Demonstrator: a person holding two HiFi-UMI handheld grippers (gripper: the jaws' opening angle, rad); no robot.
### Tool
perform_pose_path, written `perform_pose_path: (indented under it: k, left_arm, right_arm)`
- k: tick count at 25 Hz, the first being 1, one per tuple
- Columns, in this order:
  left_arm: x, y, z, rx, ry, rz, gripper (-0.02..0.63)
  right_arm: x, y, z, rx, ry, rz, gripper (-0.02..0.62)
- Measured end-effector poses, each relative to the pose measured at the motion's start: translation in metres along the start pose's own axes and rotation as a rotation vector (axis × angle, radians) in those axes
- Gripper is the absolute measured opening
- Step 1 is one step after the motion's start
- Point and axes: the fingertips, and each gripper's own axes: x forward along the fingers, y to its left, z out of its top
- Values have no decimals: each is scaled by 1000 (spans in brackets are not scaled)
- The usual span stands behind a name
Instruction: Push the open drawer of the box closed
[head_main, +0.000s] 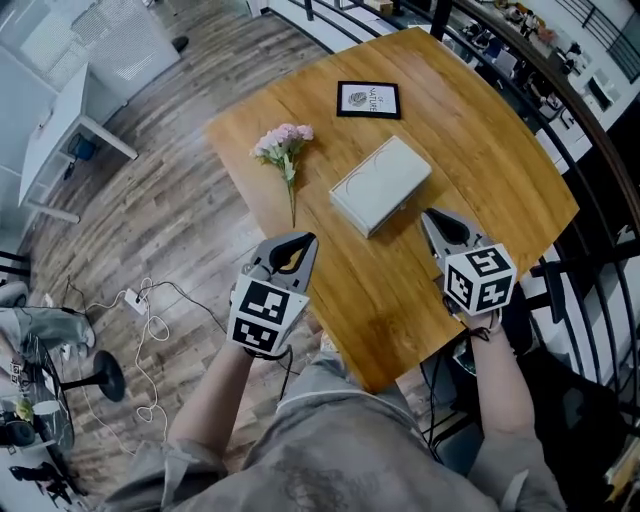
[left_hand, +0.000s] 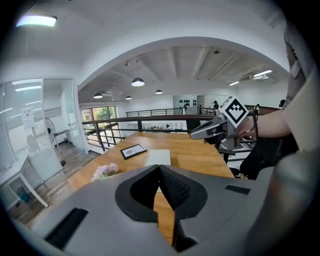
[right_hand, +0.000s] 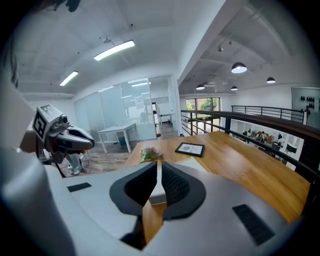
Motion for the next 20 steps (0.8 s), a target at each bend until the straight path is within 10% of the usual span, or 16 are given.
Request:
perform_pose_path:
  k: [20]
  left_arm:
    - [-88, -44, 123, 141, -357, -52, 17]
  right_arm:
    - [-196, 74, 89, -12, -366, -67, 43]
